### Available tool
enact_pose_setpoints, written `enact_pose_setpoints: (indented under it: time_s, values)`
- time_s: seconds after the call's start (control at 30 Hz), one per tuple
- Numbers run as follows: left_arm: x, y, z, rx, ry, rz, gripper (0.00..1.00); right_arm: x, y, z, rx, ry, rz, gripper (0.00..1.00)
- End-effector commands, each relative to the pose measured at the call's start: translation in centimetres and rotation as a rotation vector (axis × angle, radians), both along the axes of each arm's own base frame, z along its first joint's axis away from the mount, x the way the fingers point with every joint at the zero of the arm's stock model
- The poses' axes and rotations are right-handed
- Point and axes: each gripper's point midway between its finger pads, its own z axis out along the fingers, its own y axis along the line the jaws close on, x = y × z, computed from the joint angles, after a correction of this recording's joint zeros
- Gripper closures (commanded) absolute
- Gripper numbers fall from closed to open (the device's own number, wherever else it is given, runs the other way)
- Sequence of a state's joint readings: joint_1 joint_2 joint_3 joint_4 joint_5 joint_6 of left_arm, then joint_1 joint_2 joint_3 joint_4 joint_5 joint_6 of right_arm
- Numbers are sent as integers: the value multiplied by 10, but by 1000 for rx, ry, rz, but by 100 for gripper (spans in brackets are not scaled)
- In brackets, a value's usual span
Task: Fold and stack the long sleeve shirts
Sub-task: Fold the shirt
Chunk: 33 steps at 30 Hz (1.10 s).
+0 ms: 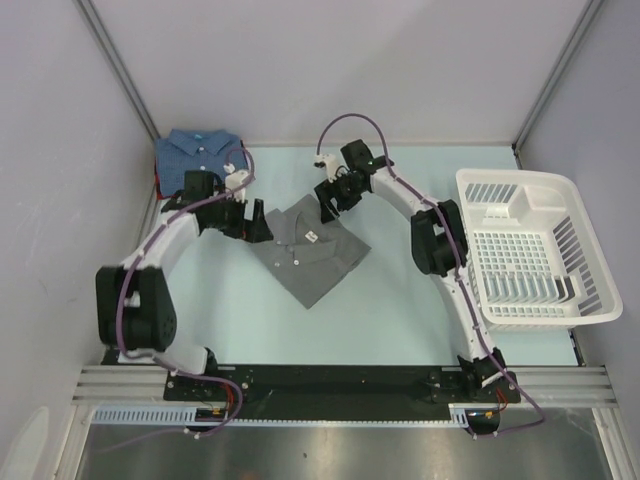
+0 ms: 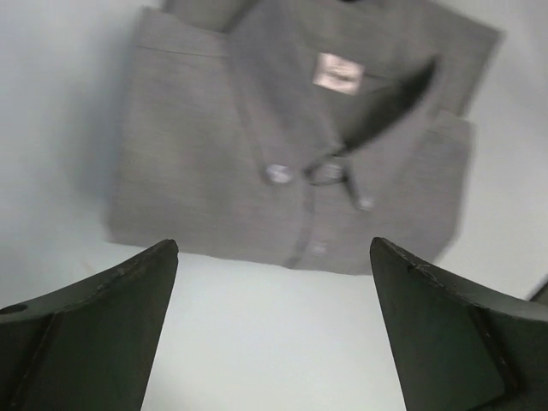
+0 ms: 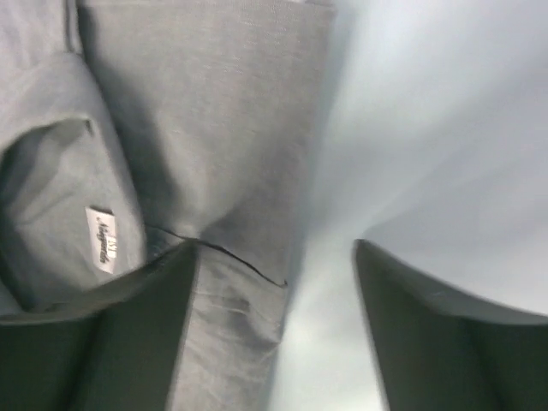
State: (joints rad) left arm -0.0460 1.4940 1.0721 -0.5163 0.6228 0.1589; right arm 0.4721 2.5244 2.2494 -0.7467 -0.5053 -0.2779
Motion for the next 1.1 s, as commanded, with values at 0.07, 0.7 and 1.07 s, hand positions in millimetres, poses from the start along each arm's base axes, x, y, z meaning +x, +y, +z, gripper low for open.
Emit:
enact_pose_setpoints:
  time_s: [0.07,0.7,1.07]
  values:
    - [54,44,-40,143,-28,-88,1,4,-34,107,71,-113,-202,0]
    - [-126,-80,-66,-229,456,-372,33,-109,-166,77,125,314,-337,3]
    - [-35,21,-54,81,196,-112,41,-126,-150,72,92,259,-234,28]
